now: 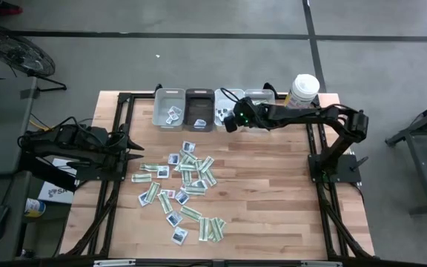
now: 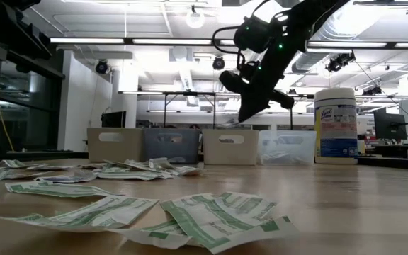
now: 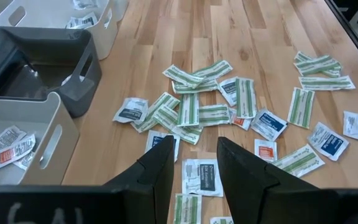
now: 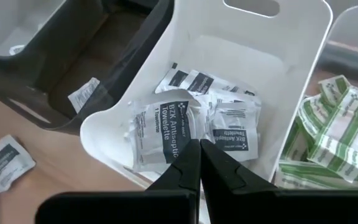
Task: Pick & Place First Aid Supplies
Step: Put the black towelette pack into the white bin, then put the green bandage into the transparent bin
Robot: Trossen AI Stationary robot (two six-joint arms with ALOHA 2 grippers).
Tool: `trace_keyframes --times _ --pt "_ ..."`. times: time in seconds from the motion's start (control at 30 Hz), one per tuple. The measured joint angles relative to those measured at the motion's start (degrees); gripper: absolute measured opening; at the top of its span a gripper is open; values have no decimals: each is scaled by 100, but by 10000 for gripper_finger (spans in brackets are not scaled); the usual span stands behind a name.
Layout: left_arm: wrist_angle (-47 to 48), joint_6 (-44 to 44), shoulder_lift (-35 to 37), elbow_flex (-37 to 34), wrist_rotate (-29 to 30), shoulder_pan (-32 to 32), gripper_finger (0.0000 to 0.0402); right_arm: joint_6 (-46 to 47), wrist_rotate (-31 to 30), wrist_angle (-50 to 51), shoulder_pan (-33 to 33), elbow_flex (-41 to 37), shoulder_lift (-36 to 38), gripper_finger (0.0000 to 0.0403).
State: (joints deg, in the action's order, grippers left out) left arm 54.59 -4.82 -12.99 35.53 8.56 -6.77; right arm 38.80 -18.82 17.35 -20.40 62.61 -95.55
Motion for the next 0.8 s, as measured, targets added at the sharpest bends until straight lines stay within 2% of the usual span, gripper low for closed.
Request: trace_keyframes --times 0.23,0.5,0.63,0.8 --pt "-46 -2 0 0 9 -1 119 -105 37 2 0 0 0 18" --pt "-43 -2 0 0 14 -1 119 319 169 0 -63 0 0 103" --pt "-42 -2 0 0 9 1 119 397 492 -104 -83 0 46 131" --pt "-37 -2 0 0 -101 -1 119 -132 1283 -296 -7 0 142 137"
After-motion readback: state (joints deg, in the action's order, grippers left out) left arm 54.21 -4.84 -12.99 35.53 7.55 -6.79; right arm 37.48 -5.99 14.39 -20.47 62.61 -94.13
